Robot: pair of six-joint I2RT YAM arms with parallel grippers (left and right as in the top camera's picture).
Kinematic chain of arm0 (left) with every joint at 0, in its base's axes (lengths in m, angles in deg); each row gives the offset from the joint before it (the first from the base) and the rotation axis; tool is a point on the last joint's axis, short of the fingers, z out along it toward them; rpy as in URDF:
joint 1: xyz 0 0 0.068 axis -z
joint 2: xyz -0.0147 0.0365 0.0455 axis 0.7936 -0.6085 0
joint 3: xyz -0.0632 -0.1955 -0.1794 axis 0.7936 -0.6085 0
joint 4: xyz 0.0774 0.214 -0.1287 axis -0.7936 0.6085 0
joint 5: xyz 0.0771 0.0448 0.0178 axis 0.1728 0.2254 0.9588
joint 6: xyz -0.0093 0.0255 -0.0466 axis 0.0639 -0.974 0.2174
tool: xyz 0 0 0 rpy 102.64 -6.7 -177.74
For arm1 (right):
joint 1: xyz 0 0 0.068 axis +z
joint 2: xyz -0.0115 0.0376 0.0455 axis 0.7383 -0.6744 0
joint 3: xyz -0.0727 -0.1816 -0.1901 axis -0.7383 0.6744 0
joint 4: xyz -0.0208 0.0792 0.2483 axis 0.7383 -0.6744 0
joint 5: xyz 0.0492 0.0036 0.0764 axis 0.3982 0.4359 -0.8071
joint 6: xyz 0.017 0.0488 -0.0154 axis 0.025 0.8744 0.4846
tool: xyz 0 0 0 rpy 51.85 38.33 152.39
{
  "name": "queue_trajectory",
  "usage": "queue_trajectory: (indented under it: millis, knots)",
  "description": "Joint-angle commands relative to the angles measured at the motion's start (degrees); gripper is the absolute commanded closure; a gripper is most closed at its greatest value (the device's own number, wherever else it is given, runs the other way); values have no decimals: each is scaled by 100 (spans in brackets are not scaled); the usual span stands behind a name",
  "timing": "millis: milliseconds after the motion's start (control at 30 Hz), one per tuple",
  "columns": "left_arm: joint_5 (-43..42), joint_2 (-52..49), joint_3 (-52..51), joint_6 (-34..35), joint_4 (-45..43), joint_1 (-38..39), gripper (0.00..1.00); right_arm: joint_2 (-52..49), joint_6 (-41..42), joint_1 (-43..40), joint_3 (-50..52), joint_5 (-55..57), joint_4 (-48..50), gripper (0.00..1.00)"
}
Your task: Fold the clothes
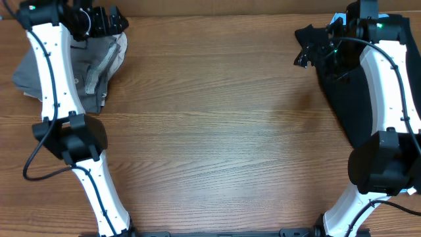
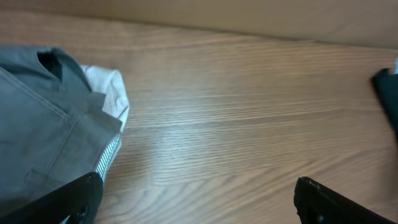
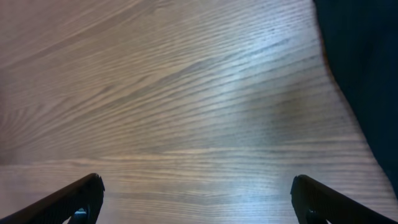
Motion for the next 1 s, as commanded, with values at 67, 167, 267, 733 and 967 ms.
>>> queue_trajectory:
  millis: [67, 167, 267, 733, 967]
  knots:
    - [-328, 1161, 439, 74, 192, -31, 0, 691, -291, 31, -1443, -133, -638, 0]
    - [-328, 1325, 439, 74, 195, -26, 0, 929, -289, 31, -2411, -136, -1311, 0]
    - [-323, 1344, 437, 74, 197, -28, 0, 1185, -289, 31, -3259, -136, -1985, 0]
    - [-310, 1298, 435, 74, 205, -26, 0, 1915, -289, 31, -3742, -136, -2131, 0]
    - [-308, 1298, 435, 74, 205, -28, 0, 1895, -289, 31, -3733, -87, -2100, 0]
